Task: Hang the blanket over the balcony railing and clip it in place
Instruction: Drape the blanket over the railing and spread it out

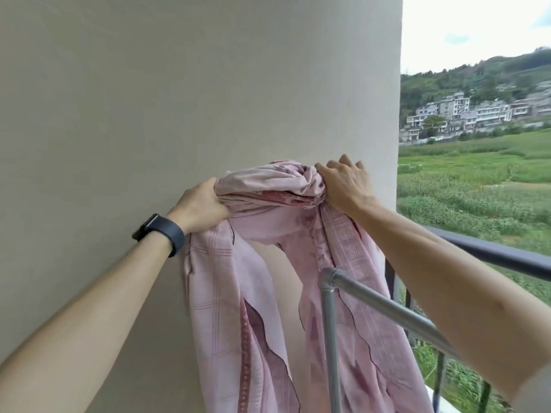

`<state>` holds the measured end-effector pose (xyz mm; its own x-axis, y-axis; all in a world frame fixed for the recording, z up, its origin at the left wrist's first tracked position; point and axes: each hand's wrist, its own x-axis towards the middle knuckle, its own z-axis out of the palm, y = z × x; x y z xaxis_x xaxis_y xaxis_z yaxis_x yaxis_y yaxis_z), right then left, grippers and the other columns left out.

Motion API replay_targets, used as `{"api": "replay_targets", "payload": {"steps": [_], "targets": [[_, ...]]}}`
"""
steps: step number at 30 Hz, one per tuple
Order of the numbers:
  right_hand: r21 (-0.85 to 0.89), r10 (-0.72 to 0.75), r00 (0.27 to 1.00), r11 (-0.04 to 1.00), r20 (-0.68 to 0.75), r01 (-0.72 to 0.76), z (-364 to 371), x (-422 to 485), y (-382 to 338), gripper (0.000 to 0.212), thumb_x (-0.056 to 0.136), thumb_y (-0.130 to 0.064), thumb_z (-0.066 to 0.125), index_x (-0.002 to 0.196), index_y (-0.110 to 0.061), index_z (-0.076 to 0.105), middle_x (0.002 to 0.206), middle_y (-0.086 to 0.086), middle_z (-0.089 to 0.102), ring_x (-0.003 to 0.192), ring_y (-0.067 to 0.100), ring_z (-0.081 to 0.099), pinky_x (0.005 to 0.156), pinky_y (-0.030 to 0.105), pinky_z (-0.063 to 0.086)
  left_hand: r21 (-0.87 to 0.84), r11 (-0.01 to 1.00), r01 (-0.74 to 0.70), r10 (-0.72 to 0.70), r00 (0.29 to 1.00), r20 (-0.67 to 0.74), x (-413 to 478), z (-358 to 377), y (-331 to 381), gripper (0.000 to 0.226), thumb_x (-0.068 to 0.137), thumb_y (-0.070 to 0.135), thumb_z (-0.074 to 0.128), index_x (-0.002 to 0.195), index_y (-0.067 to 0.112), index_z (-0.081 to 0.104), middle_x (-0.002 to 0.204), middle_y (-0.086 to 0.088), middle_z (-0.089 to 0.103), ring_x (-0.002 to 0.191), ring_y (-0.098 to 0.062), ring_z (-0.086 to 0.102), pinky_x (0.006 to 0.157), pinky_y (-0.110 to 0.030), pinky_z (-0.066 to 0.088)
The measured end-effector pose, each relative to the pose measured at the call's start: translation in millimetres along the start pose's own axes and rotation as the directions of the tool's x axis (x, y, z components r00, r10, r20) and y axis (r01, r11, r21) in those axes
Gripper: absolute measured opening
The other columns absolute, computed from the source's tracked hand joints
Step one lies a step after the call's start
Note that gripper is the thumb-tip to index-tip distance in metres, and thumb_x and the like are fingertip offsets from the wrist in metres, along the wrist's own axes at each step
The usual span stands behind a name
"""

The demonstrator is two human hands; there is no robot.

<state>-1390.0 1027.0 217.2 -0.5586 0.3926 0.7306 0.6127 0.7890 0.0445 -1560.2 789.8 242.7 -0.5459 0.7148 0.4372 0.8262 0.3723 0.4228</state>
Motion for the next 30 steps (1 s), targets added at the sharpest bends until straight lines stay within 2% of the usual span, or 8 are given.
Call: {"api": "replay_targets", "payload": {"steps": [5,10,18,22,24,26,28,30], "targets": [[-0.02,0.082,0.991,0.996,-0.104,-0.085,-38.3,-28.5,12.8,0.018,0.097,-0.023,0.05,0.114,-0.019,0.056,0.11,0.007,0.067,0.113,0.033,0.051,0.084,0.042,0.041,-0.259,0.964,-0.056,0.069,0.997,0.043,-12.0,-25.6,41.9,0.033,0.055,0.023,0.068,0.085,0.01,0.062,0.074,0.003,0.06,0.069,-0.018,0.054,0.063,-0.03,0.042],[-0.033,0.224,0.955,0.972,-0.192,-0.234,-96.7,-72.2,31.3,0.032,0.094,-0.016,0.052,0.126,-0.018,0.053,0.116,0.01,0.066,0.114,0.034,0.05,0.086,0.044,0.042,-0.46,0.874,-0.157,0.183,0.983,0.014,-43.0,-39.0,102.5,0.061,0.049,0.028,0.073,0.107,0.013,0.061,0.1,-0.001,0.069,0.088,-0.02,0.065,0.079,-0.036,0.052],[-0.068,0.433,0.881,0.889,-0.192,-0.452,-187.2,-190.2,58.9,0.029,0.09,-0.031,0.061,0.116,-0.02,0.054,0.116,0.009,0.066,0.11,0.037,0.052,0.08,0.044,0.041,-0.446,0.815,-0.371,0.393,0.918,-0.044,-153.6,-18.2,175.0,0.039,0.077,0.024,0.07,0.104,0.017,0.042,0.09,0.006,0.057,0.078,-0.012,0.057,0.059,-0.027,0.044],[-0.183,0.507,0.845,0.859,0.171,-0.479,-227.6,-243.8,68.9,0.023,0.086,-0.021,0.061,0.109,-0.015,0.063,0.111,0.01,0.069,0.102,0.033,0.06,0.083,0.044,0.053,-0.467,0.784,-0.409,0.448,0.893,-0.029,-215.9,12.4,177.8,0.05,0.074,0.039,0.073,0.102,0.019,0.038,0.095,0.001,0.058,0.084,-0.027,0.06,0.065,-0.04,0.051],[-0.275,0.543,0.608,0.832,0.579,-0.481,-253.4,-264.8,68.2,0.014,0.088,-0.017,0.065,0.101,-0.014,0.066,0.116,0.008,0.07,0.094,0.023,0.061,0.089,0.039,0.053,-0.482,0.787,-0.384,0.464,0.884,0.054,-259.2,44.6,162.6,0.063,0.071,0.053,0.073,0.111,0.023,0.036,0.101,0.005,0.056,0.091,-0.023,0.061,0.071,-0.042,0.054],[-0.236,0.497,0.42,0.812,0.759,-0.534,-283.2,-294.3,70.4,0.024,0.086,-0.023,0.074,0.108,-0.023,0.063,0.132,-0.004,0.059,0.107,0.016,0.056,0.102,0.038,0.045,-0.506,0.808,-0.302,0.476,0.84,0.259,-299.1,81.0,138.4,0.082,0.067,0.064,0.075,0.126,0.033,0.029,0.115,0.009,0.054,0.105,-0.015,0.06,0.085,-0.041,0.054],[-0.012,0.504,0.606,0.775,0.616,-0.632,-307.3,-331.9,62.6,0.046,0.088,-0.025,0.074,0.13,-0.029,0.057,0.139,-0.009,0.05,0.122,0.012,0.048,0.105,0.038,0.038,-0.577,0.803,-0.151,0.471,0.755,0.457,-319.6,112.3,114.8,0.1,0.06,0.075,0.076,0.137,0.044,0.019,0.136,0.011,0.045,0.124,-0.011,0.049,0.104,-0.038,0.045],[0.233,0.588,0.777,0.742,0.223,-0.629,-312.5,-372.5,39.4,0.043,0.092,-0.013,0.068,0.131,-0.025,0.057,0.139,-0.002,0.056,0.12,0.014,0.052,0.101,0.036,0.042,-0.649,0.758,0.064,0.387,0.757,0.526,-320.2,132.1,103.1,0.099,0.061,0.073,0.075,0.138,0.046,0.019,0.143,0.006,0.037,0.129,-0.014,0.042,0.107,-0.035,0.038]]}}
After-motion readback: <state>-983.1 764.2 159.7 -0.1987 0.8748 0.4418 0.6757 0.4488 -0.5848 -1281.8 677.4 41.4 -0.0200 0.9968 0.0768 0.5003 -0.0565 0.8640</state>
